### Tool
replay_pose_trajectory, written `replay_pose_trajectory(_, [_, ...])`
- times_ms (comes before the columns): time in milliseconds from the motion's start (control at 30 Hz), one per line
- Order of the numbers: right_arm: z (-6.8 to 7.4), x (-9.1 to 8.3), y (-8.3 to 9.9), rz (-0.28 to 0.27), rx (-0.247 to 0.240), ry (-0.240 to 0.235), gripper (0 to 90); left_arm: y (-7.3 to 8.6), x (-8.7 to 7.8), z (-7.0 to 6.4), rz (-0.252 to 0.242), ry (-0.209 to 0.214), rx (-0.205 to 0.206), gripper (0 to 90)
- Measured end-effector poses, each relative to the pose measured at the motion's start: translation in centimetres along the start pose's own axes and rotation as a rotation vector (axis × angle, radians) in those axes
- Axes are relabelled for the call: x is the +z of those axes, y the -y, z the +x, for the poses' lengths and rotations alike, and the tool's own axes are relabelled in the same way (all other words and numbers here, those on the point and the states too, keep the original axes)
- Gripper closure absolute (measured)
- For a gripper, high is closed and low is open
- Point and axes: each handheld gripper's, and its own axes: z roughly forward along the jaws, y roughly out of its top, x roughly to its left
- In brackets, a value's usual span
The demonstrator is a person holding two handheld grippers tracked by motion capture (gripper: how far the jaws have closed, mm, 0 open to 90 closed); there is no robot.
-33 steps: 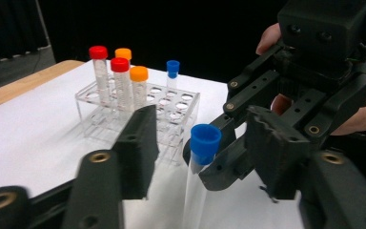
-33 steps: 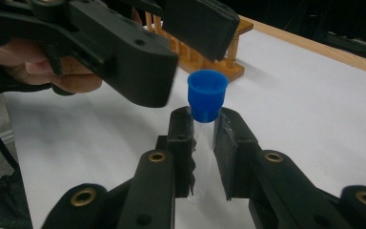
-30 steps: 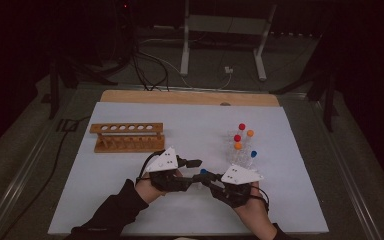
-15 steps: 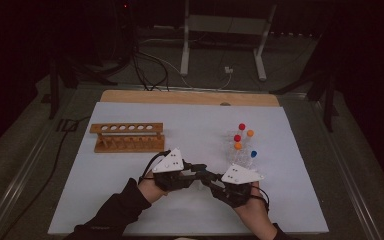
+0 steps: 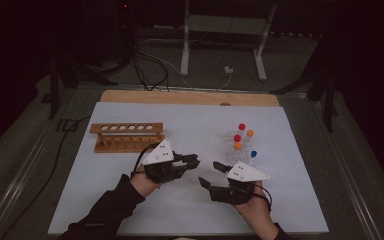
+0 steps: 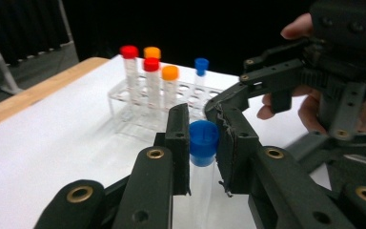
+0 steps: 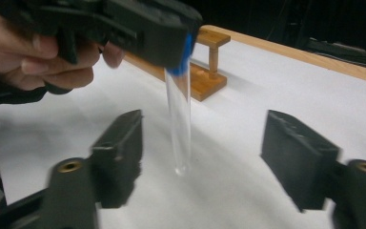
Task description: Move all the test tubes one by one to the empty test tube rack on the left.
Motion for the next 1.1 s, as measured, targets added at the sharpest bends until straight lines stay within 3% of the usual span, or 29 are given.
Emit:
replay_pose_trajectory(200, [-0.5, 0.1, -0.2, 0.024, 0.023, -0.013, 15.9, -0.7, -1.2, 1.3, -0.018, -0.048, -0.001, 77.3])
replay_pose_trajectory(367, [-0.7, -0.1, -0.2, 0.020, -0.015, 0.014, 2.4, -1.5, -2.8, 3.1, -0.037, -0.108, -0.005, 77.3])
replay_pose_trajectory(467, [-0.7, -0.3, -0.1, 0.035, -0.060, -0.009, 1.5, -1.8, -3.3, 3.7, -0.048, -0.131, -0.007, 77.3])
replay_pose_trajectory(600, [-0.7, -0.6, -0.2, 0.014, -0.041, -0.027, 0.0, -2.8, -5.0, 5.5, -0.077, -0.204, -0.003, 77.3])
replay_pose_trajectory(800, [-0.7, -1.0, -0.4, -0.011, -0.023, -0.045, 0.0, -3.4, -6.2, 7.0, -0.089, -0.255, -0.016, 77.3])
replay_pose_trajectory(1100, [-0.7, -1.1, -0.5, -0.023, -0.036, -0.042, 0.0, -3.8, -7.1, 9.2, -0.072, -0.330, -0.018, 77.3])
